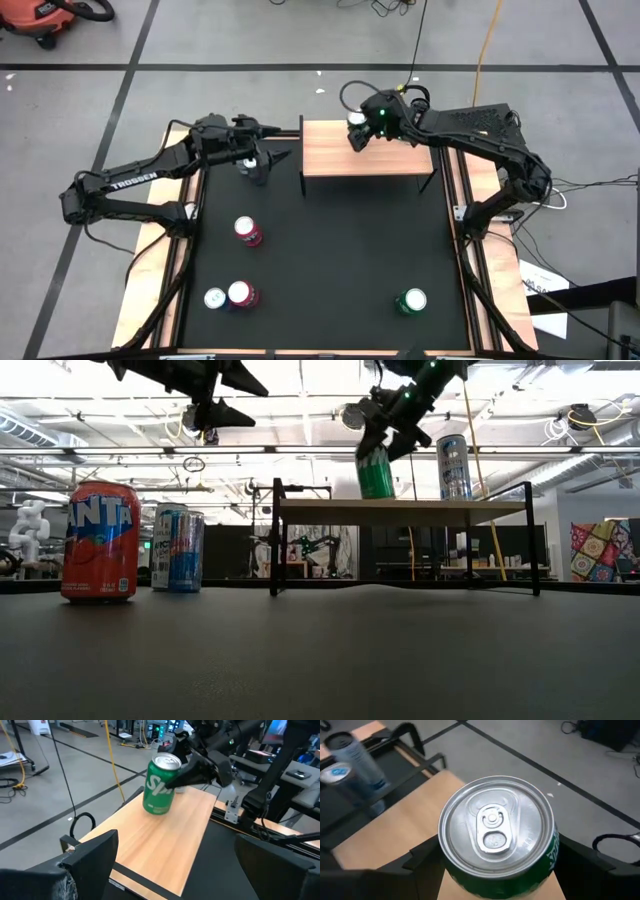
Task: Place canned beverage on shelf
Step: Put the top green soda can on the shelf, then adjust the white soda can on the shelf
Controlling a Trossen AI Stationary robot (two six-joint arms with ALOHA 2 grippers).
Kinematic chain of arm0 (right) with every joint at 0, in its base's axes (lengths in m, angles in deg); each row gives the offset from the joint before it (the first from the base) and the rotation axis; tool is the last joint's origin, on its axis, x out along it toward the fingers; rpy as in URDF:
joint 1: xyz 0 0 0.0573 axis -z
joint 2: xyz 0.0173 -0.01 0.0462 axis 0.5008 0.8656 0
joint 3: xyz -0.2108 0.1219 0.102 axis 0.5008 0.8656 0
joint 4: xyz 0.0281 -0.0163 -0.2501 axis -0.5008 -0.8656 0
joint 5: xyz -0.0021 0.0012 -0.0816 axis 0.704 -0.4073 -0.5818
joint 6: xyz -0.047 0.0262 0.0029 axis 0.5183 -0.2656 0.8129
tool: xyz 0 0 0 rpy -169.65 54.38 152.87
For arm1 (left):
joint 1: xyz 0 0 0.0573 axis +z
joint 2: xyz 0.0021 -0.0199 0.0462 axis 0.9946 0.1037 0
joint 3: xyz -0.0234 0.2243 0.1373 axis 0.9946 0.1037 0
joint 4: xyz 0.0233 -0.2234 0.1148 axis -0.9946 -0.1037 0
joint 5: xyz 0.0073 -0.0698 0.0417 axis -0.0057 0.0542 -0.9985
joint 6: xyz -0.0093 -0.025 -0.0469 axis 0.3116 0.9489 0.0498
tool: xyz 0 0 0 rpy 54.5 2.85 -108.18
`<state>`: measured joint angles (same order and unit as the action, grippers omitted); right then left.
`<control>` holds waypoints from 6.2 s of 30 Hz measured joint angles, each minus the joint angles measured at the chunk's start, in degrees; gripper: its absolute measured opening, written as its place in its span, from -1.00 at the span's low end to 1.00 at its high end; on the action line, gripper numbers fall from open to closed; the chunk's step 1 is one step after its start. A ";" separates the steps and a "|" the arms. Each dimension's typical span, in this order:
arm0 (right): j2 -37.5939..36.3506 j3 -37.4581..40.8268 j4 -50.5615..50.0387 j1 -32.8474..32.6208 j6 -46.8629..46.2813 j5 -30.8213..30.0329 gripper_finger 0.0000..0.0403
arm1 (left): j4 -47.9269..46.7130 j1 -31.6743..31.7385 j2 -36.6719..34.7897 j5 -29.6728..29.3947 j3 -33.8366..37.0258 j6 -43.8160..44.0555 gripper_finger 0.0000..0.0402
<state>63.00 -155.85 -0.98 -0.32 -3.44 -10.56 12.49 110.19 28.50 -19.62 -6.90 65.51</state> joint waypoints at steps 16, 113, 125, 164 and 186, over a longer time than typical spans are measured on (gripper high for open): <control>0.00 4.17 3.43 4.11 0.13 3.35 0.50 | 0.05 1.71 0.02 -2.14 0.02 0.02 0.97; -5.86 3.74 -0.57 6.45 10.87 8.71 -1.00 | 3.27 0.07 5.45 -7.55 0.07 2.97 0.97; -8.29 3.87 -4.12 6.37 13.80 2.18 -1.00 | 3.33 0.07 5.46 -7.75 0.07 3.05 0.97; -19.79 4.07 -3.11 7.77 11.82 1.62 -1.00 | 2.94 0.08 5.46 -8.44 0.07 3.48 0.97; -26.82 3.91 -12.11 18.58 7.54 15.27 -1.00 | 0.62 0.07 6.62 -8.44 0.04 3.45 0.97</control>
<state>36.18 -151.93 -13.09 18.25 4.10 4.71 13.11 110.26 35.12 -28.06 -6.86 68.96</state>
